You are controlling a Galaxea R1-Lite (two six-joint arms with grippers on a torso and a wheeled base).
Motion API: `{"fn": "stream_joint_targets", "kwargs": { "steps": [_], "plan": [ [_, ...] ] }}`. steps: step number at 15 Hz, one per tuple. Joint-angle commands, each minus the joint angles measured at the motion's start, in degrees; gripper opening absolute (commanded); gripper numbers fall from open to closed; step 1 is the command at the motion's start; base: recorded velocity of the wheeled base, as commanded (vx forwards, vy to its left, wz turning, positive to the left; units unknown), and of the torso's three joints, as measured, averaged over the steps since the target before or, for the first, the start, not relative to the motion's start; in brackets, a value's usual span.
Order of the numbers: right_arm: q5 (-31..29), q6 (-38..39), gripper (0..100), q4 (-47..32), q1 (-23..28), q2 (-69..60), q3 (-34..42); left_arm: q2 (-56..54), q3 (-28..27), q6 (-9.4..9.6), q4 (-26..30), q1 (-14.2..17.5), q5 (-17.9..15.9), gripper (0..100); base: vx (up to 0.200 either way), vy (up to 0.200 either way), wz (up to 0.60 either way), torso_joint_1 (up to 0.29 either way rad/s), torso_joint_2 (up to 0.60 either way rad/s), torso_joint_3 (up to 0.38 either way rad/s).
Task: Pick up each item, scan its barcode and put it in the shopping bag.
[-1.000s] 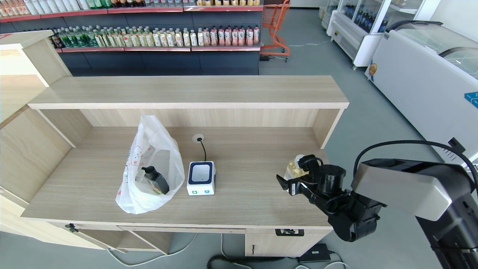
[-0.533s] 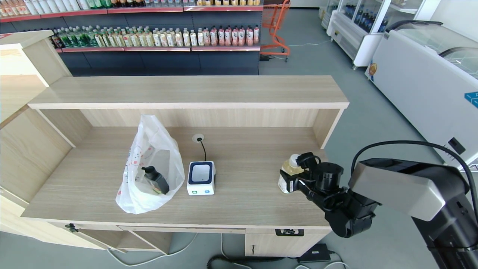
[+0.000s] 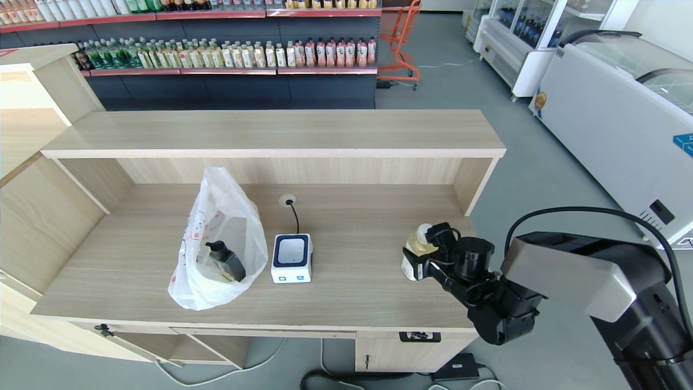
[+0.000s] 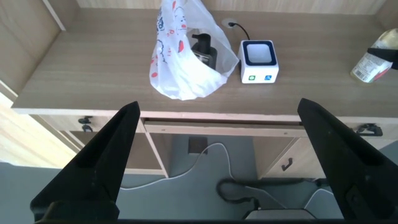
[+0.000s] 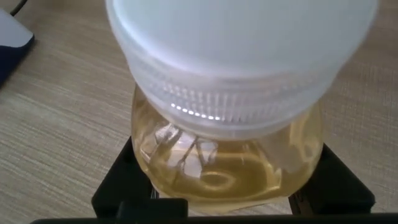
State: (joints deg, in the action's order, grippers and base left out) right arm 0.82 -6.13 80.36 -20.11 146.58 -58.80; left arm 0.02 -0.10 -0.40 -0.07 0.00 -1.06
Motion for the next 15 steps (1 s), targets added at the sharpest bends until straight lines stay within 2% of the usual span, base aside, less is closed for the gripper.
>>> {"fn": "stream_joint_targets", "kwargs": {
  "steps": [1,8,11,13,14,15],
  "plan": [
    [0.0,-0.5,0,0.2,0.3,0.9,0.5,0.0,0.0,0.05,0.0,0.0,0.0,100,0.000,0.000,0.00,0.000,0.00,0.000],
    [0.1,-0.5,0,0.8,0.9,0.8,2.4,0.0,0.0,0.05,0.0,0.0,0.0,100,0.000,0.000,0.00,0.000,0.00,0.000],
    [0.3,3.3,0,0.0,1.7,-3.3,1.7,0.0,0.0,0.05,0.0,0.0,0.0,100,0.000,0.000,0.00,0.000,0.00,0.000],
    [4.0,17.0,0,-10.0,3.4,-16.5,3.9,0.0,0.0,-0.04,0.0,0.0,0.0,100,0.000,0.000,0.00,0.000,0.00,0.000],
    [6.8,20.8,0,-14.6,4.0,-20.6,4.8,0.0,0.0,-0.04,0.0,0.0,0.0,100,0.000,0.000,0.00,0.000,0.00,0.000],
    [15.6,25.8,0,-23.7,6.0,-29.8,7.1,0.0,0.0,0.05,0.0,0.0,0.0,100,0.000,0.000,0.00,0.000,0.00,0.000]
  ]
}}
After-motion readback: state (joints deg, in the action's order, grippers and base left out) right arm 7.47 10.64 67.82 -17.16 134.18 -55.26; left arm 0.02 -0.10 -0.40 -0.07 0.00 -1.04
